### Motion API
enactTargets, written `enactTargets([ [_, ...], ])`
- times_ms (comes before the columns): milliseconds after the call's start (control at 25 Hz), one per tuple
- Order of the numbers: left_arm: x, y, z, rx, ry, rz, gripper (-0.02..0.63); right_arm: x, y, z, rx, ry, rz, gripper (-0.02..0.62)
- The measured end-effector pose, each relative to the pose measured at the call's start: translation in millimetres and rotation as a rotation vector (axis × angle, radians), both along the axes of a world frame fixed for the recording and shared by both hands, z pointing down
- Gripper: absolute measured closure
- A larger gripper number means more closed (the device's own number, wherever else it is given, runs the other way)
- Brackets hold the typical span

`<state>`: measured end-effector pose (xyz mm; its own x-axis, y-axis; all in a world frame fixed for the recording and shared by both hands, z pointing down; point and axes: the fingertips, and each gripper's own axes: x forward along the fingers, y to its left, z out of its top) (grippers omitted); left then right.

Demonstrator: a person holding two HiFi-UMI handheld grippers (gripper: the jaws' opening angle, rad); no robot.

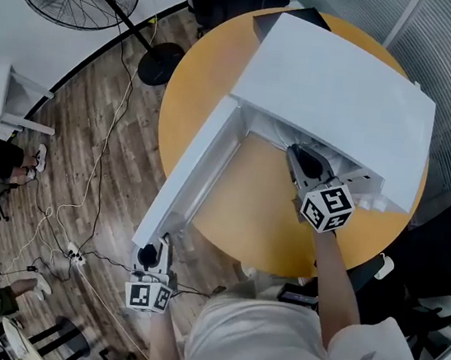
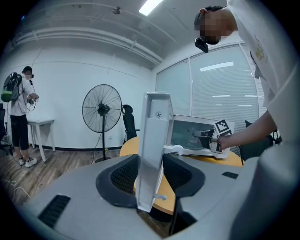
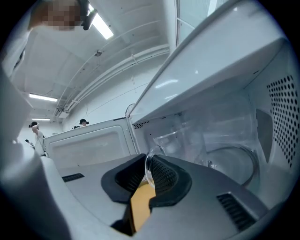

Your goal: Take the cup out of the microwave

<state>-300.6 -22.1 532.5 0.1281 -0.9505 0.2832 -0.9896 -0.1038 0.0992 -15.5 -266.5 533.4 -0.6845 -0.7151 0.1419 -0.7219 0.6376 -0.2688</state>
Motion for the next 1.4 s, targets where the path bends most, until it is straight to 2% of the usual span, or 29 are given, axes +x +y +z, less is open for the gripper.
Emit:
enactTargets([
  [1400, 11, 6, 3, -0.011, 0.007, 0.017, 0.428, -45, 113, 5, -0.049, -0.017, -0.217, 0.548],
])
